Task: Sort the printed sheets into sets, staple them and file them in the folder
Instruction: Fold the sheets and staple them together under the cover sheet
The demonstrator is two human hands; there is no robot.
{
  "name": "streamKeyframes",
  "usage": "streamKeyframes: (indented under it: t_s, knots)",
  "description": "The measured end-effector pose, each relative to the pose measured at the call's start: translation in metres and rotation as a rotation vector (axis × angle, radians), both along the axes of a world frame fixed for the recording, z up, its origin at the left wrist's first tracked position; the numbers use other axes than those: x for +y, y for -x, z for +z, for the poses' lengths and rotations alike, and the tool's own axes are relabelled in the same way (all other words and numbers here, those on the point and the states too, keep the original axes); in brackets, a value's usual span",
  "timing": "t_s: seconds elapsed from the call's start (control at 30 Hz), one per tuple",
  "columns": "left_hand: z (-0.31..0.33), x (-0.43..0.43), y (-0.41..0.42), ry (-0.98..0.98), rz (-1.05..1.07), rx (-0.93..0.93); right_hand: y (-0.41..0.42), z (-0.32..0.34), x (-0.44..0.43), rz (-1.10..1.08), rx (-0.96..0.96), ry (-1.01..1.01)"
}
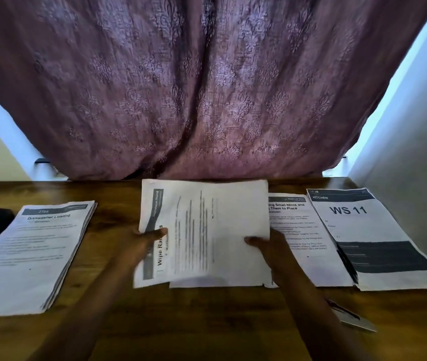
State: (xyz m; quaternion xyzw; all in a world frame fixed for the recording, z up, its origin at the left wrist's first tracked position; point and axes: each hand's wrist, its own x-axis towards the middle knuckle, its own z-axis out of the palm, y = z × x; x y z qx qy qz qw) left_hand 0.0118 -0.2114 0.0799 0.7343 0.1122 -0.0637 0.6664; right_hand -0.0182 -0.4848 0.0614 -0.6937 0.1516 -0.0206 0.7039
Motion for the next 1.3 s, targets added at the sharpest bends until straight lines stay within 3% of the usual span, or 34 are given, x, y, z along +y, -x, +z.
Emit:
streamKeyframes:
  t_s: [0.1,0.2,0.3,0.37,0.5,0.63,0.83,0.93,1.07,1.3]
  knots:
    - [0.021,-0.035,0.021,-0.082,0.169,-0.408,-0.003,0.027,0.016,-0.112,-0.356,0.196]
    - [0.009,-0.053,0.028,-0.093,0.204,-0.568,-0.007,0.029,0.029,-0.158,-0.540,0.355]
    - [-0.047,-0.050,0.020,-0.242,0.160,-0.459,-0.008,-0.016,0.031,-0.124,-0.404,0.364]
    - [-0.067,-0.052,0.018,-0.368,0.145,-0.484,-0.007,-0.040,0.033,-0.116,-0.297,0.325]
    - [-0.059,-0.059,0.007,-0.314,0.136,-0.468,-0.022,-0.041,0.029,-0.213,-0.239,0.247]
    - [-0.069,-0.053,0.000,-0.310,0.128,-0.384,-0.026,-0.036,0.024,-0.161,-0.178,0.287]
    - [-0.042,-0.036,-0.005,0.049,0.152,-0.093,-0.023,0.009,-0.007,-0.168,-0.272,0.249]
    - [-0.040,-0.021,0.002,0.148,0.050,0.065,-0.021,0.016,-0.030,-0.024,-0.082,0.314]
    - [-0.059,-0.020,0.027,0.106,-0.039,0.285,-0.011,0.004,-0.050,0.089,0.109,0.251]
    - [-0.088,-0.020,0.051,0.078,0.048,0.451,-0.007,-0.015,-0.062,0.124,0.274,0.345]
